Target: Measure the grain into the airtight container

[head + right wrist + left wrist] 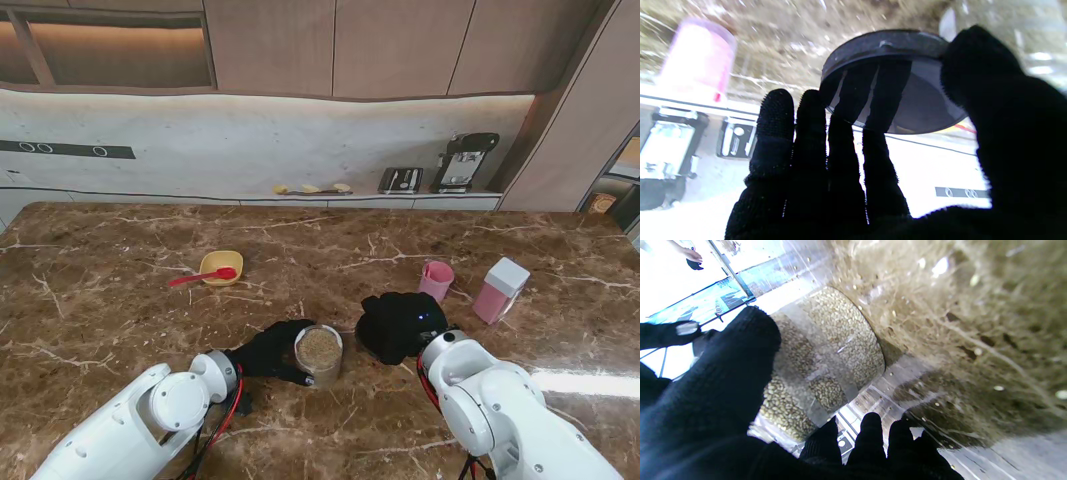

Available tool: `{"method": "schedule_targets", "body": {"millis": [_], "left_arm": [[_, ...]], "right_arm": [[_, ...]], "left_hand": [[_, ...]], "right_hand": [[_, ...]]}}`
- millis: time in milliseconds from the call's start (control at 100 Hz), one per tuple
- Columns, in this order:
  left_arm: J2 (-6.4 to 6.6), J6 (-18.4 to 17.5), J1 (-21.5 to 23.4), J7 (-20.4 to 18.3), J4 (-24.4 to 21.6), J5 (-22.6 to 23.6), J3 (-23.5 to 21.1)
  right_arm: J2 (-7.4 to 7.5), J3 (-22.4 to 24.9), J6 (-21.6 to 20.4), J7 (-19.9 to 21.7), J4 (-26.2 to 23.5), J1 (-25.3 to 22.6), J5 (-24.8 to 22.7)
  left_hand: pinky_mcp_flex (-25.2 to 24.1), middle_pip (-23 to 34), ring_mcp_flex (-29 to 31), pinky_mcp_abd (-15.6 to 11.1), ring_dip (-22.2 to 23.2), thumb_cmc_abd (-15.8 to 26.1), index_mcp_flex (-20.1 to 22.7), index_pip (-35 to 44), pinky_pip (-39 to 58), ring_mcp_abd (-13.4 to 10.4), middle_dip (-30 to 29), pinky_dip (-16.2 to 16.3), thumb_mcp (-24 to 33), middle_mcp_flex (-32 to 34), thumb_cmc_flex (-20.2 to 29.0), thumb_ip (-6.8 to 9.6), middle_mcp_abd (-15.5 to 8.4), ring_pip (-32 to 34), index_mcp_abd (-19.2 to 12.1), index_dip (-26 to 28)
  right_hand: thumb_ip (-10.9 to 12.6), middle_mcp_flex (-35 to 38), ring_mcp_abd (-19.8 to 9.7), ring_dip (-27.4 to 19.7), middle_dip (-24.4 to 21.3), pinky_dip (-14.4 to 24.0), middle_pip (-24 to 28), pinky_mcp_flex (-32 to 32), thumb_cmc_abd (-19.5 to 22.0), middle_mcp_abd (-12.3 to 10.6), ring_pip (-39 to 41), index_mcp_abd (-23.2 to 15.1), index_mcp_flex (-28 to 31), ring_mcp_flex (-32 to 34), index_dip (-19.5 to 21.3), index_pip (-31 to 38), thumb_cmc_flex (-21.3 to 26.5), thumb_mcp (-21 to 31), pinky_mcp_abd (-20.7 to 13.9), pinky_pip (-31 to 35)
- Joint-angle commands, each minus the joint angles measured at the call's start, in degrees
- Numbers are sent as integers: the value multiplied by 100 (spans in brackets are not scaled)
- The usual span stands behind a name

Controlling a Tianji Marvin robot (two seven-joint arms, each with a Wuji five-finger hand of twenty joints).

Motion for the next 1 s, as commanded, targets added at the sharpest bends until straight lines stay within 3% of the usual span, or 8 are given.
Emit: {"method": "schedule_targets", "body": {"millis": [0, 170, 540, 990], "left_arm": [[35, 82, 149, -79, 159, 33, 44], [37, 108, 164, -89, 125, 20, 41], [26, 151, 183, -62, 93, -3, 59], [21, 148, 194, -52, 113, -23, 74]], "right_arm": [[-32, -50, -81, 111, -175, 69, 67], [-14, -348, -235, 315, -275, 353, 221], [48, -1362, -296, 621, 236, 1233, 283], [70, -1906, -260, 583, 635, 1619, 245]], "left_hand": [[471, -105, 74, 1364, 95, 436, 21, 265, 799, 642, 59, 709, 167, -171, 224, 226, -162, 169, -284, 15], [474, -104, 73, 1366, 94, 438, 20, 259, 803, 646, 61, 711, 165, -171, 221, 227, -158, 171, -281, 0], [472, -100, 77, 1367, 98, 453, 21, 277, 807, 646, 71, 711, 165, -171, 233, 227, -161, 180, -295, -4], [472, -91, 80, 1362, 97, 478, 19, 314, 809, 649, 100, 710, 151, -171, 254, 230, -163, 186, -281, -1]], "right_hand": [[488, 402, -349, 185, 141, -12, 402, -2, 1022, -668, 84, -533, 437, 166, 172, 500, 434, 891, 9, 131], [512, 409, -353, 187, 135, -17, 376, 11, 1100, -661, 72, -528, 461, 182, 158, 479, 442, 859, -8, 122], [539, 381, -371, 238, 151, -14, 367, 16, 1173, -657, 142, -525, 440, 159, 168, 458, 325, 798, -36, 114], [558, 311, -380, 241, 160, -4, 363, 13, 1246, -636, 156, -508, 386, 140, 172, 412, 280, 761, -69, 110]]}}
